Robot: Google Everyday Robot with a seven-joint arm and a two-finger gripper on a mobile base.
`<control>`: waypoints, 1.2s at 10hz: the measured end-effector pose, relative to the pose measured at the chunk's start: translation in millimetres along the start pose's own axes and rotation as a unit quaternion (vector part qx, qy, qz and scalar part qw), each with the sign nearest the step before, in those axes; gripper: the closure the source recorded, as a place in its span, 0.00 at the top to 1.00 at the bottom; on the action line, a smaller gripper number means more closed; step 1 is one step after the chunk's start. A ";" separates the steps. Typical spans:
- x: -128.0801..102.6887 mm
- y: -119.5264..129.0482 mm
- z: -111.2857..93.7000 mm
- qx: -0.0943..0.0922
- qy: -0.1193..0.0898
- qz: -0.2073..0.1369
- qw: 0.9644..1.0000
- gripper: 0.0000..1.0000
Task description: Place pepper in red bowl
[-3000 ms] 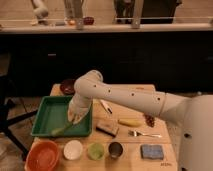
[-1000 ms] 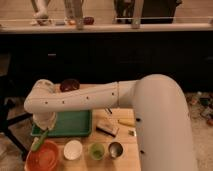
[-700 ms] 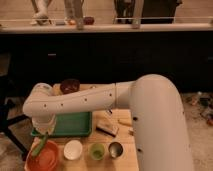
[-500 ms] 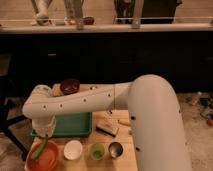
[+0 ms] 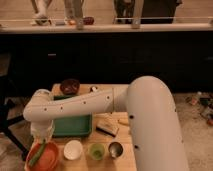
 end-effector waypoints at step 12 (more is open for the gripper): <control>-2.4 1.3 2.9 0.002 -0.007 0.000 1.000 0.80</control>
